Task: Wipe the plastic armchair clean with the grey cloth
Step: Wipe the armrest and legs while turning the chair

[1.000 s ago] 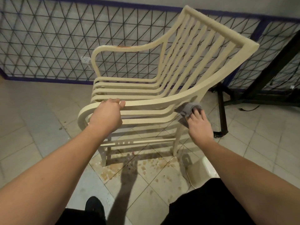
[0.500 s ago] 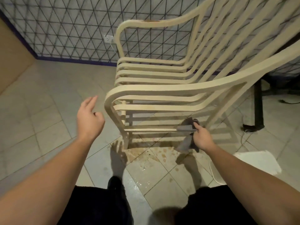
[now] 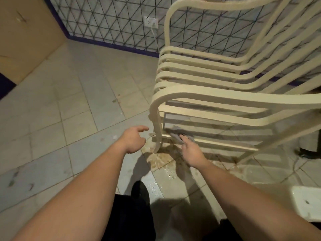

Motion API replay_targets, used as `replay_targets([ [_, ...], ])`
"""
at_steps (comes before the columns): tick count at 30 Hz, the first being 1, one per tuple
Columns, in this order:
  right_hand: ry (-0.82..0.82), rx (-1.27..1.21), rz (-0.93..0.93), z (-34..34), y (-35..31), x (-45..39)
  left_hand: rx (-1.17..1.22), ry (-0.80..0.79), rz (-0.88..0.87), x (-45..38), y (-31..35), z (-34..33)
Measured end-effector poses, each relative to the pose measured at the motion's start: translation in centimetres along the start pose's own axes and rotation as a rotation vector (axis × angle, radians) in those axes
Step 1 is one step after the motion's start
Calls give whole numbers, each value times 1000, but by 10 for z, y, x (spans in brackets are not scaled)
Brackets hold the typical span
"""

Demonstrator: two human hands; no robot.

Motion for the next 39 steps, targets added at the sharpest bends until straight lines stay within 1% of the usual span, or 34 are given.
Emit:
replay_targets([
  [2,-65,-314,-46,1,-24,1,-76,-80,8,3,0,1],
  [3,-71,-430,-53,3,-34,3,-97,-122,-9,5,1,1],
  [5,-71,-574,-62,14,-53,14,-105,-211,-65,15,7,2],
  [6,-88,-606,-50,21,-61,21,-93,-242,-104,20,10,2],
  [8,-175,-625,-5,39,-77,37,-24,-271,-169,30,17,0],
  [10,-248,-555,71,58,-94,55,175,-270,-184,45,28,-2],
  [12,-265,-480,126,75,-106,71,381,-242,-215,59,40,-2],
  [14,-262,-446,152,87,-111,82,428,-144,-284,72,51,-2],
  [16,-180,-449,140,98,-109,88,449,-14,-283,79,53,2],
  [17,-114,-557,93,105,-106,89,489,50,-251,77,50,4],
  [18,-48,-763,21,113,-103,89,558,116,-212,78,48,9],
  [19,11,-1019,-52,121,-101,88,649,199,-165,78,46,14],
  [20,63,-1258,-107,129,-100,86,748,303,-106,81,47,21],
  [21,103,-1414,-135,137,-100,84,851,433,-38,82,48,27],
  [23,162,-1535,-165,145,-108,77,1037,644,63,84,53,40],
  [24,200,-1572,-180,143,-114,72,1075,685,67,85,58,45],
  [25,247,-1610,-198,140,-120,67,1080,682,33,85,64,49],
  [28,382,-1689,-220,129,-140,59,1001,519,-94,82,83,52],
  [31,519,-1613,-269,127,-147,49,936,335,-172,80,102,46],
  [33,554,-1587,-303,132,-143,45,831,267,-218,79,108,36],
  [34,549,-1574,-311,137,-137,45,781,259,-230,80,110,31],
  [36,528,-1563,-302,151,-116,45,727,291,-247,80,113,22],
  [39,443,-1616,-228,181,-76,49,663,349,-314,83,126,6],
])
Point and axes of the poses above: each hand's wrist, its own x-axis away from the middle knuckle, its own z-axis out of the back of the hand, y = z × x, the point moved 1 cm from there along -x, towards the middle knuckle, and after that the axes turned 5 degrees about y, right-handed, at the moved point
